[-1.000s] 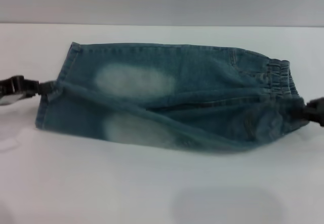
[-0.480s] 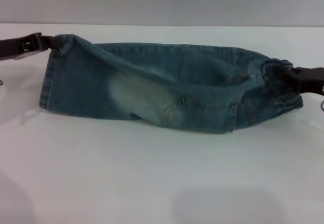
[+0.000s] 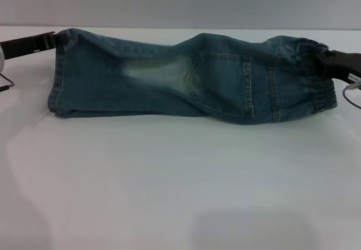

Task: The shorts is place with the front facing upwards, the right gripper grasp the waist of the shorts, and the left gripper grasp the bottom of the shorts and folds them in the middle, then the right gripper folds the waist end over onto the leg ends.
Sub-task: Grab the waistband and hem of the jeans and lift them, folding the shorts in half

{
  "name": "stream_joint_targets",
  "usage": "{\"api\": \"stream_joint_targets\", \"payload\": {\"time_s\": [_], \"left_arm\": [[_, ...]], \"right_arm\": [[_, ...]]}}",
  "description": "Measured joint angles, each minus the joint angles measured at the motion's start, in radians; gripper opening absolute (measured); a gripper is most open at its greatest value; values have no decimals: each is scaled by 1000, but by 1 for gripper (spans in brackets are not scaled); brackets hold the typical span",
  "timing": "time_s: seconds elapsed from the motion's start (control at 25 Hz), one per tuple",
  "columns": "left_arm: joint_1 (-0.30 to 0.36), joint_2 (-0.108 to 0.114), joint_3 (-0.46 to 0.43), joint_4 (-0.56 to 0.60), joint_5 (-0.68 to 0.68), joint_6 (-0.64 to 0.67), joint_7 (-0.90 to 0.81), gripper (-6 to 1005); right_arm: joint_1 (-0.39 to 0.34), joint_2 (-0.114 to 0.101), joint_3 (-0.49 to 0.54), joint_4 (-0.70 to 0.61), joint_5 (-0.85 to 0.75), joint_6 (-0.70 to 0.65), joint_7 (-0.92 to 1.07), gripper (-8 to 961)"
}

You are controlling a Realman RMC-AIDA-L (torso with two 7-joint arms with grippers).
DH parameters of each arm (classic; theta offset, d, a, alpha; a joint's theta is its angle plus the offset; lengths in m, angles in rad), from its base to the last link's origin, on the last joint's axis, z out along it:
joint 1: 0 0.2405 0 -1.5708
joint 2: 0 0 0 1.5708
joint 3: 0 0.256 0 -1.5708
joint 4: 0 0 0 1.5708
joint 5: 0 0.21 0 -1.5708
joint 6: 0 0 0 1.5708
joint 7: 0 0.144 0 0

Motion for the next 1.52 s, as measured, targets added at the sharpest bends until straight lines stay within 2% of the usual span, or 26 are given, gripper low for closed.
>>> {"api": "stream_joint_targets", "payload": {"time_s": [0.16, 0.36, 0.88, 1.04, 1.32, 1.52], "left_arm": [[-3, -23, 56, 0, -1, -96, 10, 34], [-6, -38, 97, 0, -1, -150, 10, 34], [-1, -49, 99, -10, -5, -192, 52, 51], [2, -52, 99, -16, -16, -218, 60, 60], [10, -52, 99, -16, -51, -220, 77, 314], [13, -52, 99, -16, -63, -214, 89, 527]], "right_arm": [[35, 1, -3, 55, 77, 37, -89, 5], [55, 1, -7, 68, 100, 54, -109, 4], [84, 1, -6, 83, 101, 169, -110, 38], [92, 1, -7, 91, 99, 196, -110, 208], [92, -1, -49, 106, 79, 211, -103, 377], [60, -5, -61, 89, 77, 217, -65, 483]]}}
